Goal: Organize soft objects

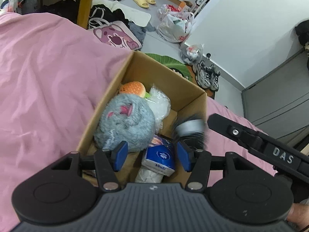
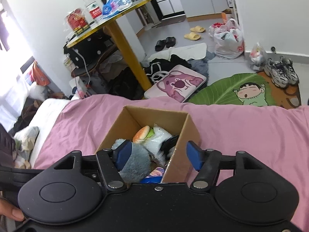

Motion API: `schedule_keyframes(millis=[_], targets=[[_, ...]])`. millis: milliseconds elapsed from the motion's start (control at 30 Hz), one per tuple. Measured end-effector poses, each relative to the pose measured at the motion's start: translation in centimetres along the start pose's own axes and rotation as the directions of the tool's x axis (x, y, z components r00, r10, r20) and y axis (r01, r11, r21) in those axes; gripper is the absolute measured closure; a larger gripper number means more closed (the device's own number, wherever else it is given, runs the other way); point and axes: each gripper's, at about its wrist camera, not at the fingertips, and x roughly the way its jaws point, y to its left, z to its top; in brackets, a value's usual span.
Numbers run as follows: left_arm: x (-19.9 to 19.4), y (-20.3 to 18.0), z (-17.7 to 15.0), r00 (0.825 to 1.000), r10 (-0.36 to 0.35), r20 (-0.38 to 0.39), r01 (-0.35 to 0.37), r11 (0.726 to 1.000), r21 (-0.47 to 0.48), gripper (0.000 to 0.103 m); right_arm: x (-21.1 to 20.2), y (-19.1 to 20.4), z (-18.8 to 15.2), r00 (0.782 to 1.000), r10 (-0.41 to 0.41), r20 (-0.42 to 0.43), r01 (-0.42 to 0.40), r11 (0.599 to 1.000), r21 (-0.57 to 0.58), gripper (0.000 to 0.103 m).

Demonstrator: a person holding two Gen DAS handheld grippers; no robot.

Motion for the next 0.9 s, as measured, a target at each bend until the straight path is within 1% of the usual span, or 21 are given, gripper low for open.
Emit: schedule_keyframes(millis=[200, 300, 400, 467, 600, 667, 733, 800, 900], targets=[[-1.6, 0.5, -0.2, 0.999, 0.023, 0.024, -0.023, 1.0, -0.016, 0.048, -1.8, -0.5, -0.2, 0.999, -0.035, 0.016, 0.035, 0.999, 0.021, 0.03], [-2.4, 0.1, -0.5, 0.999, 0.031, 0.032, -0.031, 0.999, -0.005, 0.046, -2.7, -0.6, -0.5, 0.999, -0.041, 0.016, 0.041, 0.999, 0.018, 0.026], [-3.3, -0.6, -0.9, 0.998, 0.047, 0.047, -0.048, 0.999, 0.007, 0.041, -3.7, -0.6, -0.7, 0.999, -0.04, 0.02, 0.04, 0.999, 0.013, 0.02], [-3.9, -1.1, -1.1, 0.997, 0.059, 0.056, -0.06, 0.998, 0.007, 0.035, -4.4, -0.8, -0.8, 0.999, -0.037, 0.023, 0.037, 0.999, 0.012, 0.02], [-5.3, -1.9, -1.6, 0.993, 0.079, 0.086, -0.081, 0.997, 0.019, 0.029, -5.8, -0.9, -1.2, 0.999, -0.03, 0.03, 0.03, 1.0, 0.003, 0.012], [-5.9, -2.6, -1.8, 0.992, 0.088, 0.095, -0.09, 0.996, 0.026, 0.023, -6.6, -0.9, -1.2, 0.999, -0.026, 0.036, 0.026, 1.0, -0.003, 0.008], [-6.5, -3.2, -2.1, 0.99, 0.094, 0.106, -0.098, 0.995, 0.032, 0.021, -7.5, -1.1, -1.4, 0.998, -0.025, 0.05, 0.025, 1.0, -0.002, 0.003], [-7.1, -3.9, -2.4, 0.988, 0.099, 0.117, -0.104, 0.994, 0.041, 0.02, -8.4, -1.4, -1.6, 0.998, -0.028, 0.061, 0.028, 1.0, 0.001, 0.0], [-8.1, -5.0, -2.9, 0.985, 0.106, 0.137, -0.115, 0.992, 0.054, 0.019, -9.7, -1.8, -1.9, 0.997, -0.037, 0.074, 0.038, 0.999, -0.006, 0.0]])
